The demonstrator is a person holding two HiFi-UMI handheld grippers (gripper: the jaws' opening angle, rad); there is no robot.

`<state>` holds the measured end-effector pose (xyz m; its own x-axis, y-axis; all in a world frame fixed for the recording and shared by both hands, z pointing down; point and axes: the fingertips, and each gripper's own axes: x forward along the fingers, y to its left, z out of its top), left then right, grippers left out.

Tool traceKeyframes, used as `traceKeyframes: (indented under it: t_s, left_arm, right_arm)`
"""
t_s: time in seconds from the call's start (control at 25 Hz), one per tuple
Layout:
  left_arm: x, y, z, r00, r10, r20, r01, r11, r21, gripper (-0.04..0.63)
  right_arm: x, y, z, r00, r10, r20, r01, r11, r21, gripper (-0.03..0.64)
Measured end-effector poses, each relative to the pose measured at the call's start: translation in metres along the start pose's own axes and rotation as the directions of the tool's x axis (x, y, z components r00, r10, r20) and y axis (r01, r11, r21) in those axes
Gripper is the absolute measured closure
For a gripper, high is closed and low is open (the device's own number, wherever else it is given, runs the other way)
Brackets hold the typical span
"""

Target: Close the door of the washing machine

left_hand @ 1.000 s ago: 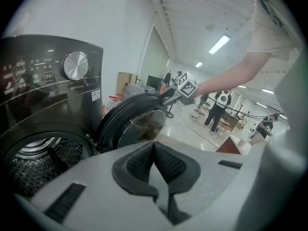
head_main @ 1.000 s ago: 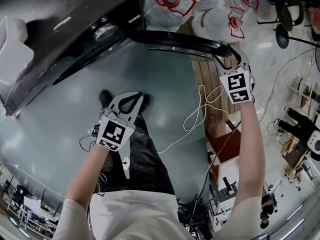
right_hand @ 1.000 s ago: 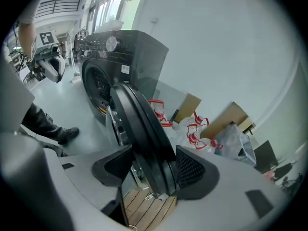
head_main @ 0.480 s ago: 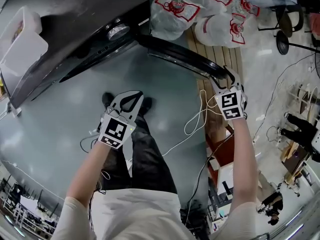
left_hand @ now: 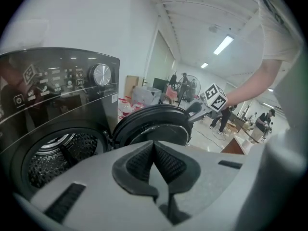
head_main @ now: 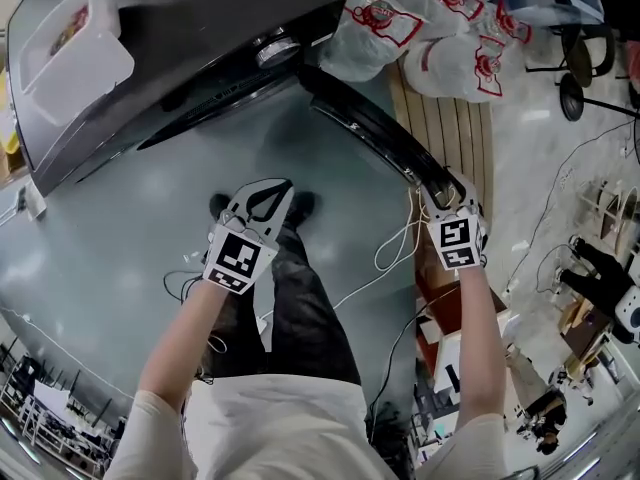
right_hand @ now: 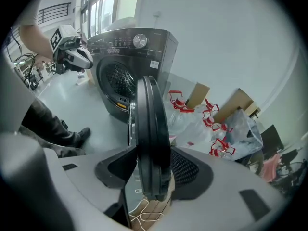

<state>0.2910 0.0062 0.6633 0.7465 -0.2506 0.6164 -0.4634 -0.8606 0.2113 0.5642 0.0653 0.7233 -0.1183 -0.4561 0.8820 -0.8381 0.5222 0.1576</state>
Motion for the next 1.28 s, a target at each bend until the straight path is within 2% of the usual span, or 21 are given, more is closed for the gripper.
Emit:
traceKeyframes:
  t_s: [0.44,0.92,1.12,1.28]
  left_arm:
    - [-0.041,0.009,-0.036,0.999,-0.031,-0.012,0.031,1.0,-0.001,0.588]
    - [-0.096,0.031,-0.078,0.999,-0.041,-0.027,0.041,0.999,-0.004,0.588]
    - [-0.119,0.039,-0.093,0.999,-0.038,-0.025,0.038,0.999,-0.013,0.588]
    - [-0.13,0.043,-0.108,0.999,-0.036,-0.029,0.035,0.999,-0.024,0.588]
  right_arm:
    - [-0.01,0.058,0.004,1.0,-0.021,-0.014,0.023,0.986,0.167,0.392]
    - [-0.015,0.134,0.013,1.0,-0.009,-0.027,0.018,0.936,0.353,0.407]
    - [-0.016,0.174,0.035,1.0,0.006,0.009,-0.009,0.928,0.372,0.414]
    - [-0.007,0.207,0.056,0.998,0.053,0.025,-0.058,0.929,0.365,0.406]
